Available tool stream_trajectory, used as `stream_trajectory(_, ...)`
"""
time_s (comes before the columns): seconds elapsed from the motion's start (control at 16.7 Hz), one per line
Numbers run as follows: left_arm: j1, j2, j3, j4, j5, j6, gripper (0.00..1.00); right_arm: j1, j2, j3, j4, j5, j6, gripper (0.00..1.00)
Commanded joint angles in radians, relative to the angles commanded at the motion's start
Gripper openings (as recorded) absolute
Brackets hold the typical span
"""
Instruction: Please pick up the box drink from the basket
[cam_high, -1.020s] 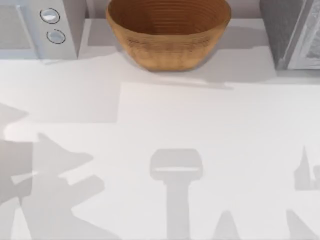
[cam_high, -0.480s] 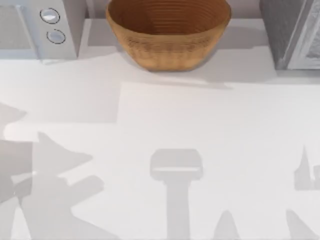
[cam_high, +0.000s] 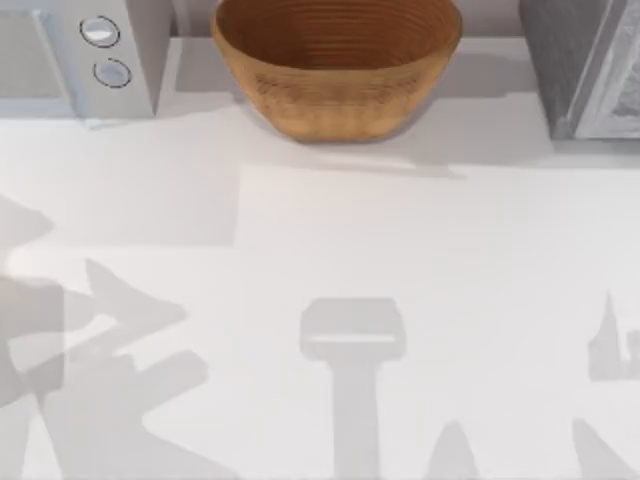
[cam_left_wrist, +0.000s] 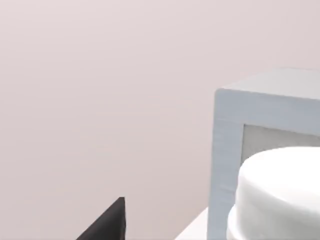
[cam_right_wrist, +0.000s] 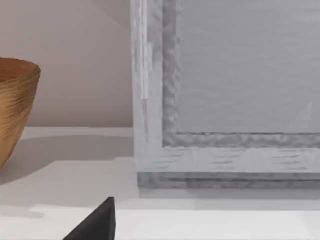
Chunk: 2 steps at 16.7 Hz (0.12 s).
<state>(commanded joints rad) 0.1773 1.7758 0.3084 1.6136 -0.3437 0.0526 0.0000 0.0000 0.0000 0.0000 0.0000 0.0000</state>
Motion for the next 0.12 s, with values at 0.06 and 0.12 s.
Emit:
stream_trajectory(0.06, 0.000, 0.000, 0.000, 0.000, 0.000, 0.000, 1.00, 0.000, 0.000, 0.000, 0.000, 0.000, 0.000, 1.00)
stream_trajectory(0.12, 0.000, 0.000, 0.000, 0.000, 0.000, 0.000, 1.00, 0.000, 0.000, 0.000, 0.000, 0.000, 0.000, 1.00)
